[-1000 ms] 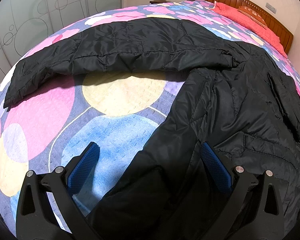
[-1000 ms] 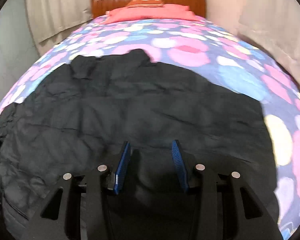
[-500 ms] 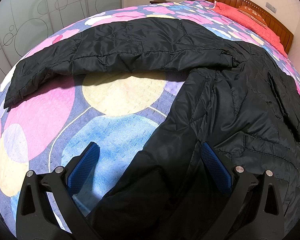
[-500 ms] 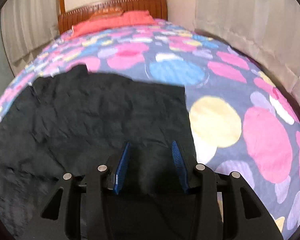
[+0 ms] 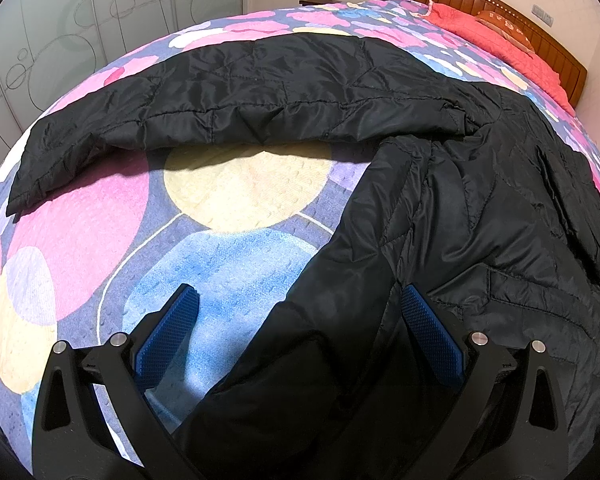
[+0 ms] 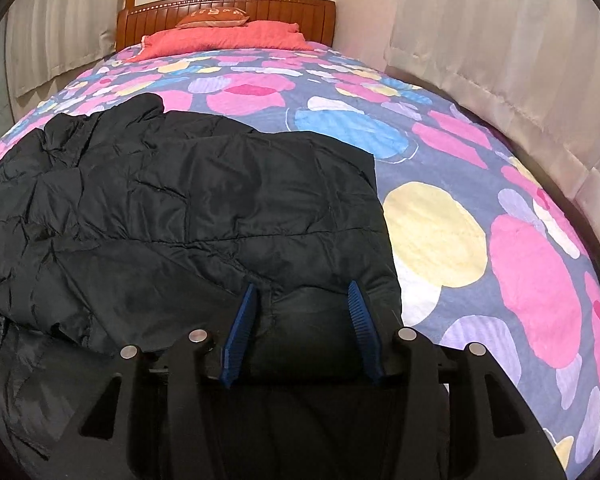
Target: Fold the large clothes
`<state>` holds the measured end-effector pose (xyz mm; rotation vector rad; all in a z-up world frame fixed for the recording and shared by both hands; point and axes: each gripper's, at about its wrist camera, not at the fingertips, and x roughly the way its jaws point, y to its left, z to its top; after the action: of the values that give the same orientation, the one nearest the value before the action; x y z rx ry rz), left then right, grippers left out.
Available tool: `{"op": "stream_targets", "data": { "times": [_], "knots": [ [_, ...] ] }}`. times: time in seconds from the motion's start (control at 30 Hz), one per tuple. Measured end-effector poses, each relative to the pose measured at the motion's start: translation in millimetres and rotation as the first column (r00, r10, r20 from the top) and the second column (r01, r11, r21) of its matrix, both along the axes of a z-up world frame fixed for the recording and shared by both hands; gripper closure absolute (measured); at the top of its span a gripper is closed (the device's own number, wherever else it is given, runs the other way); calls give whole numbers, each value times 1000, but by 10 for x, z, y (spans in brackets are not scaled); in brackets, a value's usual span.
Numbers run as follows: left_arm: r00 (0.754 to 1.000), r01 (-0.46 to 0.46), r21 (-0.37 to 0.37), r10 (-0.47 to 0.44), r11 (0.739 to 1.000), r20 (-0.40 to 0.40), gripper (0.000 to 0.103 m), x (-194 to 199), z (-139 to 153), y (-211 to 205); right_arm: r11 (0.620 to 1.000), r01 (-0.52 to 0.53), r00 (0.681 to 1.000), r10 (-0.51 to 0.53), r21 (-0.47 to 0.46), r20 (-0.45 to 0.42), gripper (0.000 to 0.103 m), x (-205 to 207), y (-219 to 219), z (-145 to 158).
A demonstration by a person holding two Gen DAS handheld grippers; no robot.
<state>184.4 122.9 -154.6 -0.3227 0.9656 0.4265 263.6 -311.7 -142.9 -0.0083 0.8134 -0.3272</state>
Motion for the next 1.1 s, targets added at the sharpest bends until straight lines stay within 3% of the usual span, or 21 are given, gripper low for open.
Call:
{"op": "stream_targets", "data": {
  "times": [0.17,0.27,0.37,0.47,0.53,0.7,0.8,1.0,1.1],
  "knots": [
    [1000,23,-23,-23,999,-14,2,24,25,38,1000,1,1000,-1,0,8,54,-12,3,1],
    [998,45,-110,-41,993,39,2,-71,109,197,1000,2,1000,-2,1,12,53,-20,-2,6],
    [993,-30,-202,52,979,105,2,-269,166,552,1000,2,1000,-2,7,16,52,-29,-12,9],
    [979,-73,-306,127,949,160,2,-396,146,956,1000,3,1000,-3,2,17,51,-34,-12,10],
    [965,-69,-374,157,925,211,2,-444,150,1192,1000,2,1000,-2,3,17,50,-35,-24,11],
    [918,-187,-387,302,903,259,2,-497,136,1783,1000,1,1000,-1,2,17,49,-35,-26,12],
    [882,-191,-426,345,884,321,3,-534,112,2069,1000,1,1000,-1,0,17,49,-36,-30,12],
    [837,-214,-468,408,857,364,3,-538,104,2334,1000,2,1000,-2,-4,17,48,-40,-40,14],
    [803,-235,-521,466,821,372,3,-691,124,2353,1000,6,1000,-6,-6,17,48,-46,-47,20]
  ]
}}
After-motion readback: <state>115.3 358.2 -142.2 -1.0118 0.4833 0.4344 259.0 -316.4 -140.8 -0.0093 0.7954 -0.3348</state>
